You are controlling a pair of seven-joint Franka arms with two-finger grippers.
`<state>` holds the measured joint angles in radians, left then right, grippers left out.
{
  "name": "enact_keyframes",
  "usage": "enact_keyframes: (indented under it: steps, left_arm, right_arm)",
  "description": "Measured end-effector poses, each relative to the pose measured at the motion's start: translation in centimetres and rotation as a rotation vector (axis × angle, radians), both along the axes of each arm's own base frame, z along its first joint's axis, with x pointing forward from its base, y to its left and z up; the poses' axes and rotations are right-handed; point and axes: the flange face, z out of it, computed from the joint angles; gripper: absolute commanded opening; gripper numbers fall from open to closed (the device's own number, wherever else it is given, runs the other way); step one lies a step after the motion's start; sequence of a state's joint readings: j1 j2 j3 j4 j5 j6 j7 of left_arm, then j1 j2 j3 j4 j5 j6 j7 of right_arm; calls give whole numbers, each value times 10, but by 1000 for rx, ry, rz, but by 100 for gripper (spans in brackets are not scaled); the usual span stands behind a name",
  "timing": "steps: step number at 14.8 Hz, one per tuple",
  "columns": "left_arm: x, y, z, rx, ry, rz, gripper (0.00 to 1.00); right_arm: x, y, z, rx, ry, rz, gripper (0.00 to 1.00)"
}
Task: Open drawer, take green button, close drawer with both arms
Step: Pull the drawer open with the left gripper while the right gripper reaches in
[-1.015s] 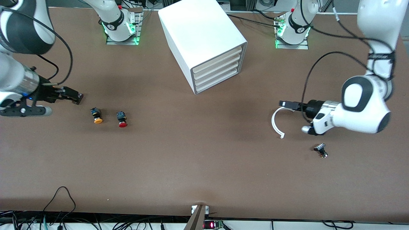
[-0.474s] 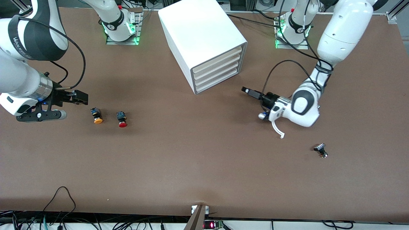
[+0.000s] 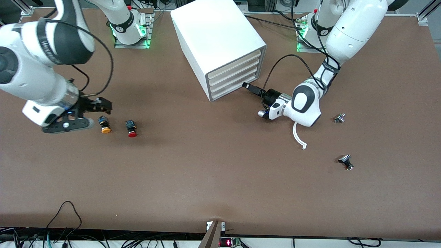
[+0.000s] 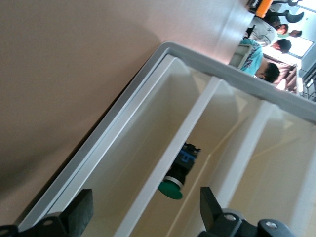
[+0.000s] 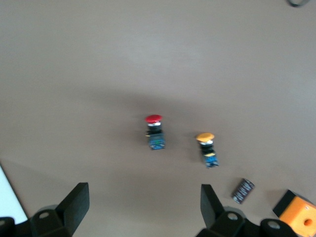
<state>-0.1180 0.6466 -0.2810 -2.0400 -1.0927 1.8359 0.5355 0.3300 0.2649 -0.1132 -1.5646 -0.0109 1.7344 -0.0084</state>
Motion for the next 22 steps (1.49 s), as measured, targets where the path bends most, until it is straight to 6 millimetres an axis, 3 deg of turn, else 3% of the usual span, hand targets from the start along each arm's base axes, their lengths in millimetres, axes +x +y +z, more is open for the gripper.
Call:
enact_keyframes:
  steps: [2, 3, 4, 5, 7, 9, 11, 13, 14, 17, 19, 22]
  left_arm:
    - [-12, -4, -6, 17, 6, -2, 83]
    - [-16, -5, -8, 19, 12, -5, 68]
    - [-18, -6, -8, 19, 15, -9, 63]
    - [-20, -7, -8, 18, 18, -11, 52]
    - [-24, -12, -7, 13, 20, -20, 51]
    - [-26, -15, -5, 10, 19, -25, 43]
    - [-28, -15, -5, 12, 21, -27, 23]
    - [-29, -15, -4, 9, 22, -24, 4]
    - [-28, -15, -4, 5, 16, -26, 0]
    - [-28, -14, -2, -16, -8, -33, 0]
    - [-28, -14, -2, -16, -11, -32, 0]
    - [-25, -11, -1, -12, -19, -23, 0]
  right_arm:
    - [-7, 47, -14, -5, 8, 72, 100]
    - [-10, 68, -17, -2, -1, 104, 100]
    - [-12, 90, -14, 12, -29, 137, 100]
    - [-17, 113, -9, 26, -56, 173, 100]
    - [-37, 169, 1, 52, -87, 283, 100]
    - [-62, 233, 4, 93, -94, 482, 100]
    - [-76, 277, -3, 118, -97, 702, 100]
    - [-79, 298, -18, 143, -83, 961, 100]
    - [-77, 304, -25, 151, -75, 1087, 100]
    - [-70, 310, -36, 169, -66, 1332, 100]
    - [-70, 313, -33, 181, -72, 1390, 100]
    - [-84, 333, -22, 191, -96, 1431, 100]
